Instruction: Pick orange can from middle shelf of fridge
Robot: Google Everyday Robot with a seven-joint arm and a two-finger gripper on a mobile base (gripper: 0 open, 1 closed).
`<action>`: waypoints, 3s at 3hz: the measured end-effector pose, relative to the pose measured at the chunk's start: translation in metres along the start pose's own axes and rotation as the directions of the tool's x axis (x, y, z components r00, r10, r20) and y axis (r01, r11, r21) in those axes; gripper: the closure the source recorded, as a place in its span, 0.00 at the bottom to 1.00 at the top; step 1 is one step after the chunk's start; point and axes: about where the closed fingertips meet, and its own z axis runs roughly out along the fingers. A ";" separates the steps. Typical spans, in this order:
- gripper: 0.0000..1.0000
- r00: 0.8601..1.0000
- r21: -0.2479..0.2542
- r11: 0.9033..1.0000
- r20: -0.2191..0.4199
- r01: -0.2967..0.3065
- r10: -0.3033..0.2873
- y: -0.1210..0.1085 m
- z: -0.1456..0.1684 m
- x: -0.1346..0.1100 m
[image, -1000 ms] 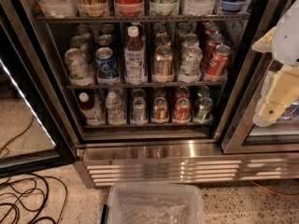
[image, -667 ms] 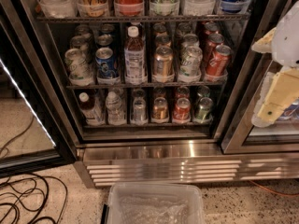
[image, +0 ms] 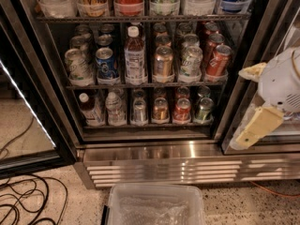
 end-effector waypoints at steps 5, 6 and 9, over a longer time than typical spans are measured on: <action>0.00 0.876 0.113 0.993 0.475 0.036 -0.085 -0.013 0.068 -0.066; 0.00 0.844 0.141 0.990 0.532 -0.014 -0.064 -0.002 0.077 -0.077; 0.00 0.739 0.316 0.859 0.666 -0.402 0.101 0.025 0.126 -0.030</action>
Offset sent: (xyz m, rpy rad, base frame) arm 0.0355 0.0499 -0.0601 0.4232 -0.1468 0.1153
